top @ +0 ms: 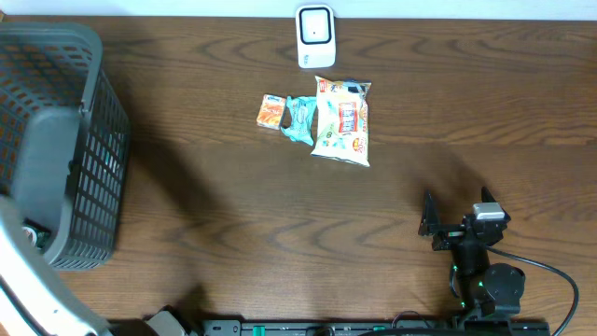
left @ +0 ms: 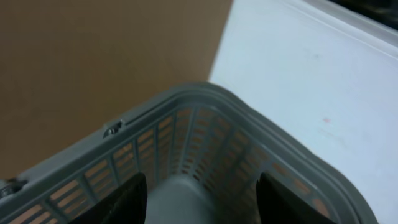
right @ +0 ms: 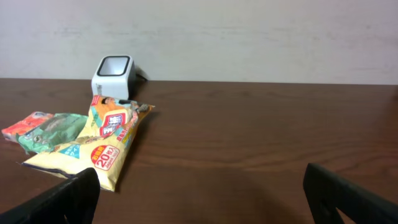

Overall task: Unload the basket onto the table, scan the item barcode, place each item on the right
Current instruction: 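Release the orange pack beside the green pack and withdraw, then reach the left gripper into the basket over the teal tissue pack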

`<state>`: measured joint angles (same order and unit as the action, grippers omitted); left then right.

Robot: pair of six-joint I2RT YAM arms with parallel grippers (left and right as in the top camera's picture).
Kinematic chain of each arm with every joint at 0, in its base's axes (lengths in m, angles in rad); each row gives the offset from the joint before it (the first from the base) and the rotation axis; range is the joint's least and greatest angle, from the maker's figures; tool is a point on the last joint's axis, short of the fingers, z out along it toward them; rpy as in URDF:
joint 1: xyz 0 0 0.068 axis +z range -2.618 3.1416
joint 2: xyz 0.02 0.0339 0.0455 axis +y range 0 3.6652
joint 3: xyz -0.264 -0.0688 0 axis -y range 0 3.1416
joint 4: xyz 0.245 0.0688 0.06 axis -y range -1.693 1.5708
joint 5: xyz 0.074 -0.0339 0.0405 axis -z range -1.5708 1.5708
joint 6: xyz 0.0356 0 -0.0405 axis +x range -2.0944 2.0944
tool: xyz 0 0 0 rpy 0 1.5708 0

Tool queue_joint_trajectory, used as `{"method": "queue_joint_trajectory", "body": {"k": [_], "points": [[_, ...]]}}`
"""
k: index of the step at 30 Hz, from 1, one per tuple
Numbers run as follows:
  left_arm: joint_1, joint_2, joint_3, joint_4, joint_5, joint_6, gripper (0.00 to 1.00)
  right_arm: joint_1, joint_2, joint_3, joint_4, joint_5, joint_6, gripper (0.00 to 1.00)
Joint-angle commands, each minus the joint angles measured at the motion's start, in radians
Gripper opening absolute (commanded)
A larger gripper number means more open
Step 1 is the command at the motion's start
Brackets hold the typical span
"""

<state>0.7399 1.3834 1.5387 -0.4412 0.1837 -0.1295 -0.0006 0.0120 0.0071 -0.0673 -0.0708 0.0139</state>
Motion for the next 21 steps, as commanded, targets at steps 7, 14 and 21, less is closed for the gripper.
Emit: {"method": "queue_joint_trajectory", "body": {"k": [7,14,21], "points": [[0.243,0.207,0.011,-0.063,0.831,0.154,0.56,0.008,-0.005,-0.001,-0.004,0.001,-0.008,0.99],[0.167,0.291,0.011,-0.172,0.715,0.28,0.56,0.008,-0.005,-0.001,-0.004,0.001,-0.008,0.99],[0.045,0.317,0.01,-0.228,0.372,0.324,0.56,0.008,-0.005,-0.001,-0.004,0.001,-0.008,0.99]]}}
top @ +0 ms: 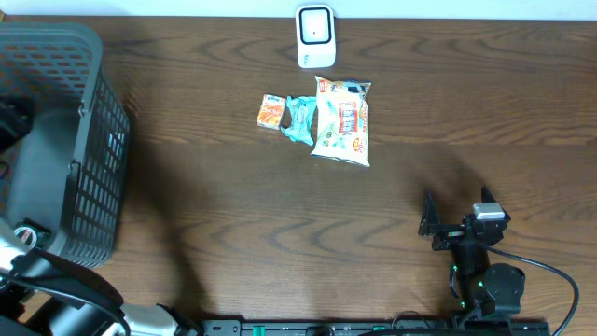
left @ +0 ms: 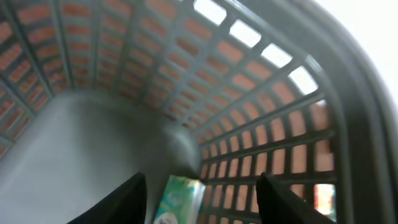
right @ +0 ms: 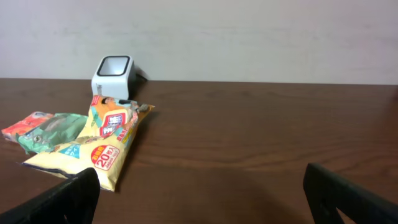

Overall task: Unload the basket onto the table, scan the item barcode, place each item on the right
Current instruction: 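Reach the left gripper into the basket over the teal tissue pack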

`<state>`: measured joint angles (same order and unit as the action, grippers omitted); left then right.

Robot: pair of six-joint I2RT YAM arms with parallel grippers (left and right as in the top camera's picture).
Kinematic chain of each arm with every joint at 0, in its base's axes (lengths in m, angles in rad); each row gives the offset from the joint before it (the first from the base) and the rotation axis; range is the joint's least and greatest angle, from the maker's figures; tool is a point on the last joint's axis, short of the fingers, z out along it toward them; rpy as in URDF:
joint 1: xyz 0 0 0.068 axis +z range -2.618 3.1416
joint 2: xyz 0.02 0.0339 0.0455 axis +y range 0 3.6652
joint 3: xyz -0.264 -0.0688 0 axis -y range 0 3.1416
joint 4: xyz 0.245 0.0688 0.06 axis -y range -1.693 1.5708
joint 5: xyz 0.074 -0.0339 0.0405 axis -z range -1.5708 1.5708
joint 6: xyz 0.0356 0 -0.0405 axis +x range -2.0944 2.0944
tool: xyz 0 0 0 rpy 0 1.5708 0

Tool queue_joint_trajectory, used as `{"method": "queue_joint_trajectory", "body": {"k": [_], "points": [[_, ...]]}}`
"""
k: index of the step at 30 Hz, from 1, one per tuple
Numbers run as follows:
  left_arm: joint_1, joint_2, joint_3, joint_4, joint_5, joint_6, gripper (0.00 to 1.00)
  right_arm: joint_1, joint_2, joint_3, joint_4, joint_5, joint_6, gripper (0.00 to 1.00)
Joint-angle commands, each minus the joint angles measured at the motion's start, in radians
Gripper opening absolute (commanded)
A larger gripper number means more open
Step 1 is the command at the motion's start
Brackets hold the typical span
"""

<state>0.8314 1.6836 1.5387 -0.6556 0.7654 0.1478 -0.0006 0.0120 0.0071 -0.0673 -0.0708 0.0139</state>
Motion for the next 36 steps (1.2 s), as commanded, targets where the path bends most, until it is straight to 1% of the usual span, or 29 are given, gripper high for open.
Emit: {"method": "queue_joint_trajectory", "body": {"k": [1,4,10,12,14,15,16,23,26,30,31,35,36], "points": [[-0.063,0.023,0.01,-0.018,-0.266,0.046,0.56,0.008,-0.005,-0.001,-0.004,0.001,-0.008,0.99],[-0.094,0.044,0.01,-0.029,-0.371,0.047,0.56,0.008,-0.005,-0.001,-0.004,0.001,-0.008,0.99],[-0.106,0.098,0.01,-0.048,-0.389,0.047,0.56,0.008,-0.005,-0.001,-0.004,0.001,-0.008,0.99],[-0.108,0.121,0.01,-0.062,-0.377,0.055,0.56,0.008,-0.005,-0.001,-0.004,0.001,-0.008,0.99],[-0.111,0.134,0.01,-0.072,-0.339,0.094,0.57,0.008,-0.005,-0.001,-0.004,0.001,-0.008,0.99],[-0.111,0.14,0.01,-0.074,-0.322,0.103,0.62,0.008,-0.005,-0.001,-0.004,0.001,-0.008,0.99],[-0.111,0.146,0.01,-0.073,-0.32,0.103,0.64,0.008,-0.005,-0.001,-0.004,0.001,-0.008,0.99],[-0.111,0.222,0.01,-0.085,-0.315,0.108,0.66,0.008,-0.005,-0.001,-0.004,0.001,-0.008,0.99],[-0.111,0.259,0.01,-0.087,-0.273,0.126,0.71,0.008,-0.005,-0.001,-0.004,0.001,-0.008,0.99],[-0.111,0.304,0.01,-0.089,-0.229,0.137,0.73,0.008,-0.005,-0.001,-0.004,0.001,-0.008,0.99],[-0.111,0.315,0.01,-0.089,-0.214,0.141,0.76,0.008,-0.005,-0.001,-0.004,0.001,-0.008,0.99],[-0.111,0.346,0.01,-0.092,-0.162,0.166,0.82,0.008,-0.005,-0.001,-0.004,0.001,-0.008,0.99],[-0.111,0.348,0.01,-0.093,-0.162,0.166,0.82,0.008,-0.005,-0.001,-0.004,0.001,-0.008,0.99]]}}
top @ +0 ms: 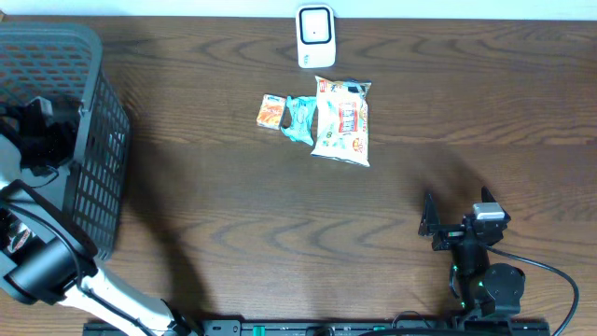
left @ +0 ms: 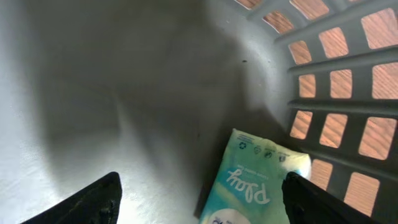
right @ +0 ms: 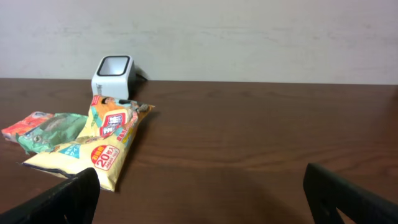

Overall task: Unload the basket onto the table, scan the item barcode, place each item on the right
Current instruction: 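Reach the left gripper into the basket over the teal tissue pack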

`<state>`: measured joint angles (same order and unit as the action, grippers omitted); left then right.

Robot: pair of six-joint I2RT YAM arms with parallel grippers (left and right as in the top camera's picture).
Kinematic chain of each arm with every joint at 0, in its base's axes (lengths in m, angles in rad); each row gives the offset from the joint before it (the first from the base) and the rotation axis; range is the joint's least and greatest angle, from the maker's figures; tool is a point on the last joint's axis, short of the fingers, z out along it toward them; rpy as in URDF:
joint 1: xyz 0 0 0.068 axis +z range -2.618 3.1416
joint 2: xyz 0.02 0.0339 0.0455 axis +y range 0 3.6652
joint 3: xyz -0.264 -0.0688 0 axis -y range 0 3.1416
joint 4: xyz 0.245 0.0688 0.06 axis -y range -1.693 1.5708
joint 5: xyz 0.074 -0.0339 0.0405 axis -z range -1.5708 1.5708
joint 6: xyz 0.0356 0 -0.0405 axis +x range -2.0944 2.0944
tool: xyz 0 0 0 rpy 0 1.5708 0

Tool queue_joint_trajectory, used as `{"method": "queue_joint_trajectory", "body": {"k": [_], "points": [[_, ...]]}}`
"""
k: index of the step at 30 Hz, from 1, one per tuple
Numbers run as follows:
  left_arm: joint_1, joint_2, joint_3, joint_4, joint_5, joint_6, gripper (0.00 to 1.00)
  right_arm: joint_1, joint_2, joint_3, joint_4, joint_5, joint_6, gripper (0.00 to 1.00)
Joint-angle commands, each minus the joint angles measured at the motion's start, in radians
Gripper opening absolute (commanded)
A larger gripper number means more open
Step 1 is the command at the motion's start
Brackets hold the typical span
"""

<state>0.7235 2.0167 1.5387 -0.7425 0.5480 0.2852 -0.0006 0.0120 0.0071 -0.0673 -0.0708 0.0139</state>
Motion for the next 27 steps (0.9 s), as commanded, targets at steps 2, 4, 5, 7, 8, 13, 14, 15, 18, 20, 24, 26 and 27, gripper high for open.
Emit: {"method": "queue_joint_trajectory", "body": {"k": [2,4,5,7,8,13,14,15,18,20,24,26,27], "points": [[-0.003,0.016,0.01,-0.01,0.056,0.029,0.82,0.008,-0.005,-0.001,-0.004,0.001,-0.008,0.99],[-0.005,0.016,0.01,-0.013,0.055,0.029,0.82,0.008,-0.005,-0.001,-0.004,0.001,-0.008,0.99],[-0.007,0.016,0.01,-0.013,0.055,0.029,0.82,0.008,-0.005,-0.001,-0.004,0.001,-0.008,0.99],[-0.013,0.017,0.01,-0.012,0.054,0.034,0.82,0.008,-0.005,-0.001,-0.004,0.001,-0.008,0.99],[-0.019,0.017,0.01,-0.011,0.054,0.037,0.83,0.008,-0.005,-0.001,-0.004,0.0,-0.008,0.99],[-0.048,0.031,0.008,0.022,0.005,0.035,0.82,0.008,-0.005,-0.001,-0.004,0.001,-0.008,0.99],[-0.053,0.036,0.008,0.026,-0.014,0.035,0.82,0.008,-0.005,-0.001,-0.004,0.001,-0.008,0.99],[-0.057,0.041,0.008,0.029,-0.03,0.034,0.82,0.008,-0.005,-0.001,-0.004,0.001,-0.008,0.99],[-0.06,0.073,0.008,0.033,-0.056,0.028,0.81,0.008,-0.005,-0.001,-0.004,0.001,-0.008,0.99],[-0.059,0.087,0.008,0.034,-0.064,0.028,0.79,0.008,-0.005,-0.001,-0.004,0.0,-0.008,0.99],[-0.059,0.099,0.008,0.035,-0.067,0.028,0.7,0.008,-0.005,-0.001,-0.004,0.001,-0.008,0.99],[-0.059,0.099,0.008,0.04,-0.068,0.028,0.66,0.008,-0.005,-0.001,-0.004,0.001,-0.008,0.99],[-0.059,0.099,0.008,0.041,-0.071,0.028,0.64,0.008,-0.005,-0.001,-0.004,0.001,-0.008,0.99]]}}
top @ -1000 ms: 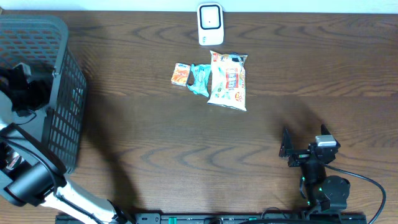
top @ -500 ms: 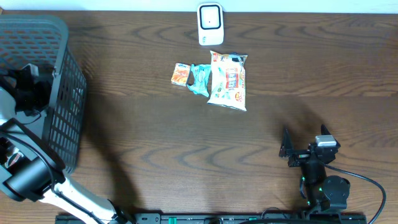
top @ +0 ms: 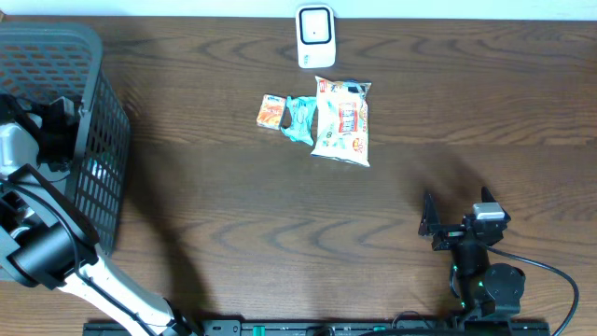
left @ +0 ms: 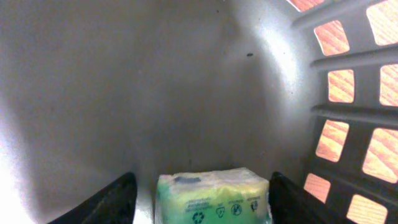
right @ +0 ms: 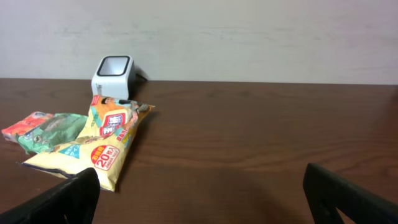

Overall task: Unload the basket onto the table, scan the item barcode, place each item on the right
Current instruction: 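Reach the left gripper into the basket over the teal tissue pack, then grasp the teal Play tissue pack with the left gripper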

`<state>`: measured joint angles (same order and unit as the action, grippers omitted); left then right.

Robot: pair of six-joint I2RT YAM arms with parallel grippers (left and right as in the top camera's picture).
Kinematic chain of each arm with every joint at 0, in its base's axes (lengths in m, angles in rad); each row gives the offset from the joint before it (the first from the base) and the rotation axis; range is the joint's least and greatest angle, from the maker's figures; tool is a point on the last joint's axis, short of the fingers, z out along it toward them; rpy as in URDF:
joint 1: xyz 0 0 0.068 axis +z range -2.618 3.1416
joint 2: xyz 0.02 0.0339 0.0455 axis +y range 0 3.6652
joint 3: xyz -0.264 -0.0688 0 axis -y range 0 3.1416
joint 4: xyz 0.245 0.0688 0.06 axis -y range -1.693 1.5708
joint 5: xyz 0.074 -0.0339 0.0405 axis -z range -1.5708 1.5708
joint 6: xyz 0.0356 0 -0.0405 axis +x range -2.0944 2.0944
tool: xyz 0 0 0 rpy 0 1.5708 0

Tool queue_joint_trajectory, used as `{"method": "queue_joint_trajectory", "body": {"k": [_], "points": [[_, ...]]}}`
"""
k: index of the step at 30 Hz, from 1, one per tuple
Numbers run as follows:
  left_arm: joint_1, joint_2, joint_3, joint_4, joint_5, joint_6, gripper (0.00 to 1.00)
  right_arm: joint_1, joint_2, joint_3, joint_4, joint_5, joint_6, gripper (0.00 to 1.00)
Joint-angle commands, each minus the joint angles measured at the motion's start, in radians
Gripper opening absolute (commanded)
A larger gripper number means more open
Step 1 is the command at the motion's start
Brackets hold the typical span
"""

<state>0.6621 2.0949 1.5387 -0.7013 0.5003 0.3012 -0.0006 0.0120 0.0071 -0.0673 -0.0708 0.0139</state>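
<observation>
My left gripper (left: 204, 208) is open deep inside the grey basket (top: 93, 56), its dark fingers (left: 115, 199) on either side of a green-and-white plastic-wrapped pack (left: 214, 198) on the basket floor. From overhead the left gripper (top: 48, 131) shows inside the basket, and the pack is hidden. A white barcode scanner (top: 315, 35) stands at the table's far edge. My right gripper (top: 438, 227) rests open and empty at the front right, facing the scanner (right: 113, 73).
In front of the scanner lie a yellow snack bag (top: 342, 121), a green packet (top: 300, 119) and a small orange packet (top: 271, 111). The basket's lattice wall (left: 348, 124) is close on the left gripper's right. Bare brown tabletop (top: 280, 233) spans the middle.
The pack lay ahead and to the right of my left gripper; now it sits straight between the open fingers and closer. The right arm and the table items are unchanged.
My left gripper was over the basket's rim. Then it was inside the basket with the green pack showing below. Then it was near the floor with the pack ahead to the right, and now it straddles the pack. The right arm stayed still throughout.
</observation>
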Motion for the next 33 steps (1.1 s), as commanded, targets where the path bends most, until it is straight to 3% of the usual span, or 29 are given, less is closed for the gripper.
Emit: {"method": "queue_joint_trajectory", "body": {"k": [1,6,7,10,15,22,27,33], "points": [[0.002,0.021,0.008,0.003,-0.024,0.012,0.64,0.008,-0.005,-0.001,-0.004,0.001,-0.008,0.99],[0.002,0.021,0.008,0.013,-0.132,-0.032,0.35,0.008,-0.005,-0.001,-0.004,0.001,-0.008,0.99],[0.003,0.021,0.008,0.021,-0.174,-0.061,0.34,0.008,-0.005,-0.001,-0.004,0.001,-0.008,0.99],[0.005,0.018,0.015,0.034,-0.256,-0.14,0.34,0.008,-0.005,-0.001,-0.004,0.001,-0.008,0.99],[0.009,-0.017,0.042,0.033,-0.255,-0.205,0.34,0.008,-0.005,-0.001,-0.004,0.001,-0.008,0.99],[0.01,-0.119,0.051,0.025,-0.259,-0.21,0.34,0.008,-0.005,-0.001,-0.004,0.001,-0.008,0.99],[0.01,-0.144,0.051,0.006,-0.259,-0.251,0.43,0.008,-0.005,-0.001,-0.004,0.001,-0.008,0.99],[0.01,-0.14,0.035,-0.005,-0.279,-0.263,0.42,0.008,-0.005,-0.001,-0.004,0.001,-0.008,0.99]]}}
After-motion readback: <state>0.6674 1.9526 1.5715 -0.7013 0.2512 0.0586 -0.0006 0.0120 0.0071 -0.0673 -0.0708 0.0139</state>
